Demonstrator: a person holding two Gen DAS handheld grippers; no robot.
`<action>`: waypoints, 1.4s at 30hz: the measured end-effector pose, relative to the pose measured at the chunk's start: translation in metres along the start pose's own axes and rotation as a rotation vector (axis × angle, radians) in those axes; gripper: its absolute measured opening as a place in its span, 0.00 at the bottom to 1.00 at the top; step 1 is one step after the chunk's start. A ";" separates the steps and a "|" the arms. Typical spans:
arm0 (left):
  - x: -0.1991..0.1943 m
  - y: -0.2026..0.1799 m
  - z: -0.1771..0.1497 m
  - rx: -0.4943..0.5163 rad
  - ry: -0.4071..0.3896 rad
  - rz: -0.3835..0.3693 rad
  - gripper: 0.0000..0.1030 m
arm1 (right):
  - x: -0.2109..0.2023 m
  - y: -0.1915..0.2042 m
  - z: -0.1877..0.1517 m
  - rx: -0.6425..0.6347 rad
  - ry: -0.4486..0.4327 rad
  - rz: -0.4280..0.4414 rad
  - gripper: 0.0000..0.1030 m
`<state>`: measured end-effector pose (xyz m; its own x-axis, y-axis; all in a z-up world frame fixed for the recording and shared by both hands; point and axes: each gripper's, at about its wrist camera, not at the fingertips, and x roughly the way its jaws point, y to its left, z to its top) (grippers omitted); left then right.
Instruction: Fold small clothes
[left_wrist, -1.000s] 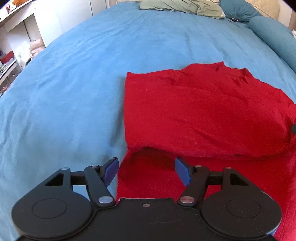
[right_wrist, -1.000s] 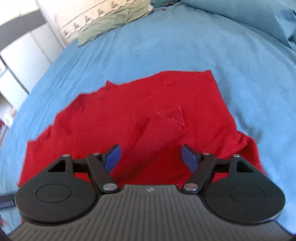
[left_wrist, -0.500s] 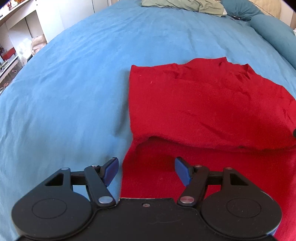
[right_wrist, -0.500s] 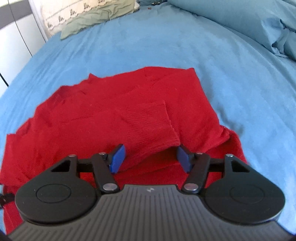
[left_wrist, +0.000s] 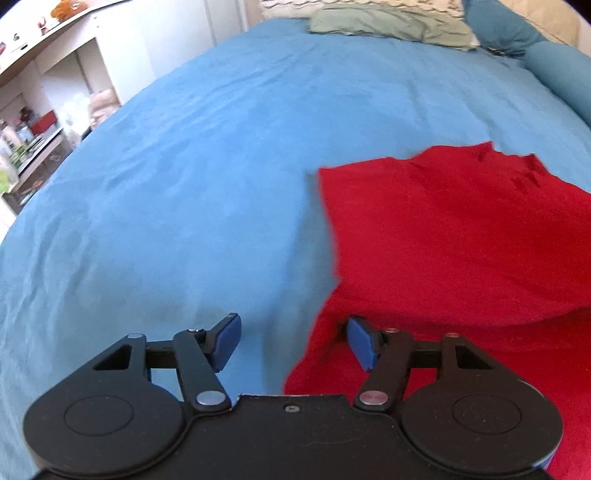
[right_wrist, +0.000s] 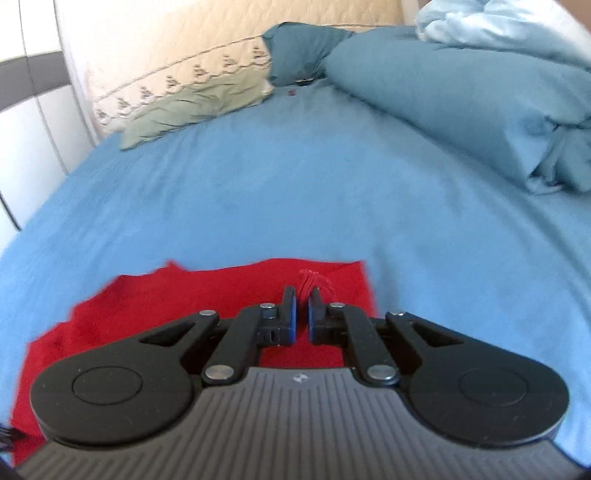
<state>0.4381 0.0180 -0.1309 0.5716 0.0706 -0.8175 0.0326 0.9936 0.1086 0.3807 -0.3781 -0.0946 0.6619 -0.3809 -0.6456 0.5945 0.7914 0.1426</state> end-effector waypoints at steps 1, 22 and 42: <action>0.002 0.002 -0.001 -0.012 0.011 -0.002 0.66 | 0.006 -0.007 -0.002 0.009 0.019 -0.010 0.20; -0.029 0.010 -0.035 -0.002 0.045 -0.008 0.72 | -0.002 0.007 -0.038 -0.289 0.064 0.165 0.95; -0.100 0.007 -0.038 0.127 -0.146 -0.100 0.73 | -0.075 -0.023 -0.021 -0.197 -0.020 0.234 0.95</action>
<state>0.3504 0.0216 -0.0700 0.6730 -0.0507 -0.7379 0.1931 0.9751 0.1091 0.3080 -0.3576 -0.0648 0.7807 -0.1851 -0.5968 0.3257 0.9356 0.1359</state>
